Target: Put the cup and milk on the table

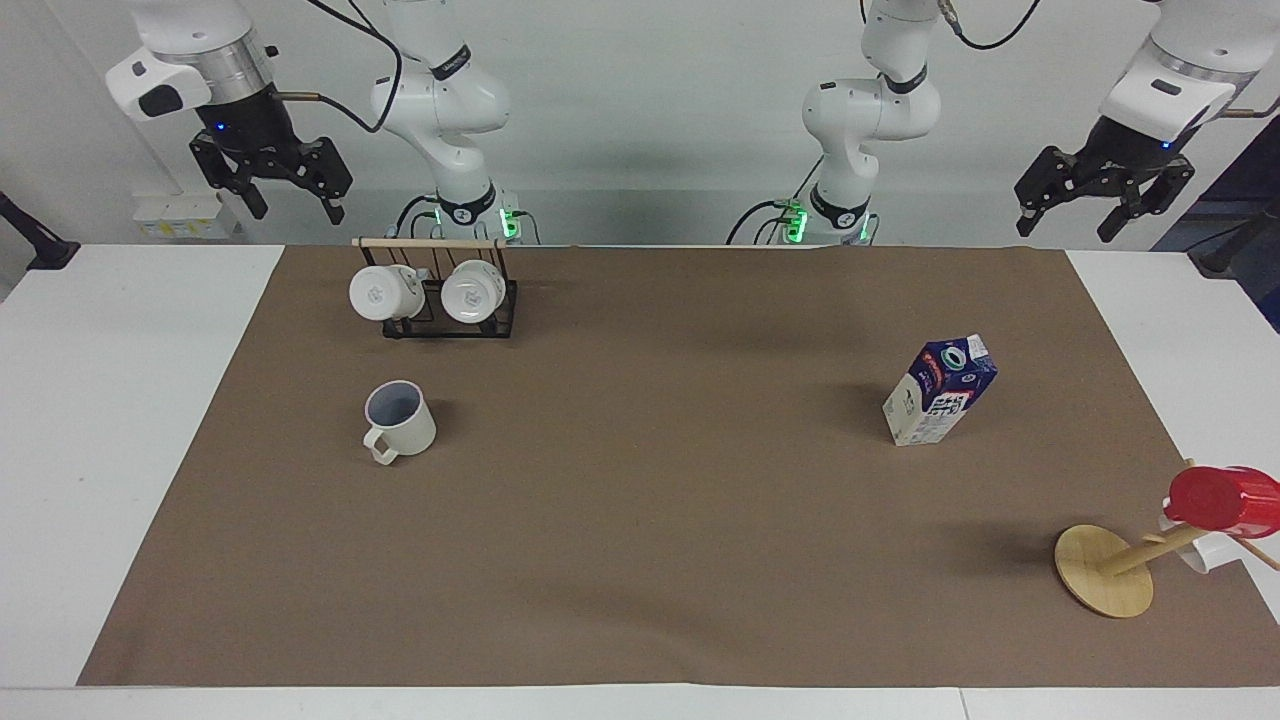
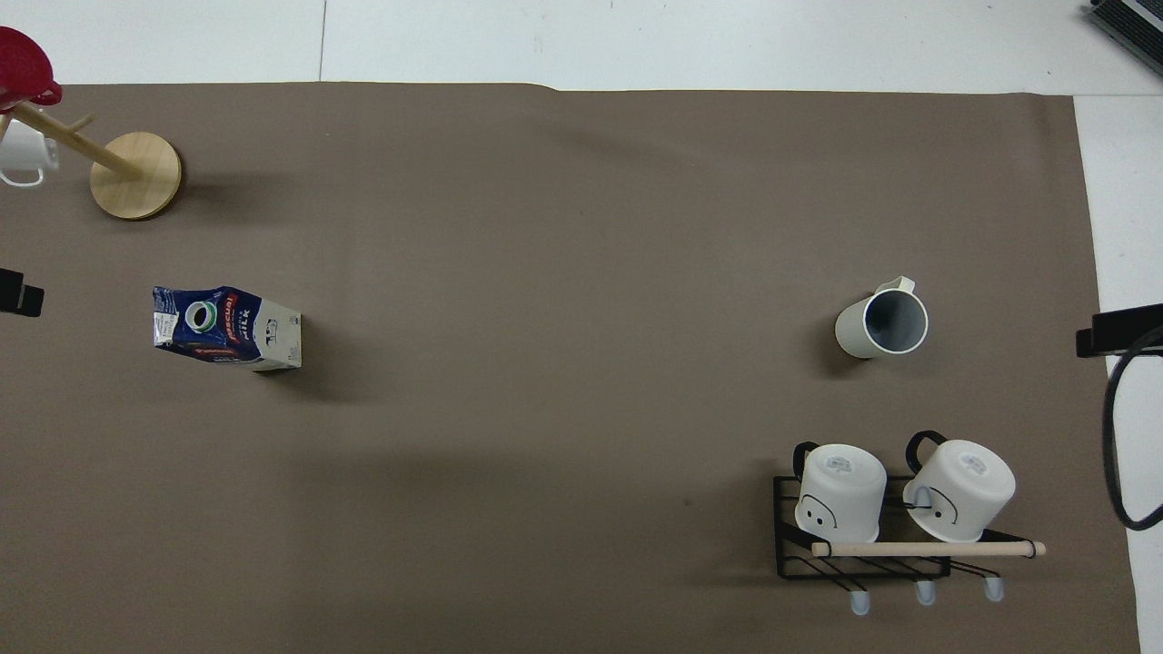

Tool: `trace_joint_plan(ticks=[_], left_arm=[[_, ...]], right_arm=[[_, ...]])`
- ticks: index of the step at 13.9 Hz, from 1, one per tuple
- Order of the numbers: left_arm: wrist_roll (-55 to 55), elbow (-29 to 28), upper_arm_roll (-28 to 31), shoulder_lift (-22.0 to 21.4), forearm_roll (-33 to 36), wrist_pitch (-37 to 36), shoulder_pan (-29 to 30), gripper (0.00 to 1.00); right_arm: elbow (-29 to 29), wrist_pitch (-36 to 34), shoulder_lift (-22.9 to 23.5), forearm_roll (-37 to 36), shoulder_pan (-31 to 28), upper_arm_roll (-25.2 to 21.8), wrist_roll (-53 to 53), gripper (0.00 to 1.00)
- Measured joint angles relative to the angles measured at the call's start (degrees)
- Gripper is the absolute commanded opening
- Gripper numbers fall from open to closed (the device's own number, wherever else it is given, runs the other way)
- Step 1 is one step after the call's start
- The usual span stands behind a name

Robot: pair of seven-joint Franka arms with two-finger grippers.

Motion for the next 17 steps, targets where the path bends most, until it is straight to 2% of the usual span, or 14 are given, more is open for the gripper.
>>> trace_joint_plan(ticks=[6, 10, 17], left_arm=[[0.0, 0.0, 0.01, -0.02, 0.0, 0.0, 0.0, 1.0], [0.0, 0.0, 0.02, -0.02, 0.0, 0.0, 0.0, 1.0], [-0.05, -0.01, 0.03, -0.02, 0.0, -0.06, 0.0, 1.0]], right_arm=[[0.38, 1.6, -0.09, 0.02, 0.21, 0.68, 0.0, 1.0], [0.56, 2.21, -0.09, 0.04, 0.53, 3.05, -0.01, 1.0], [-0.26, 3.0, 0.63, -0.03, -0.17, 2.63, -0.25, 1.0]])
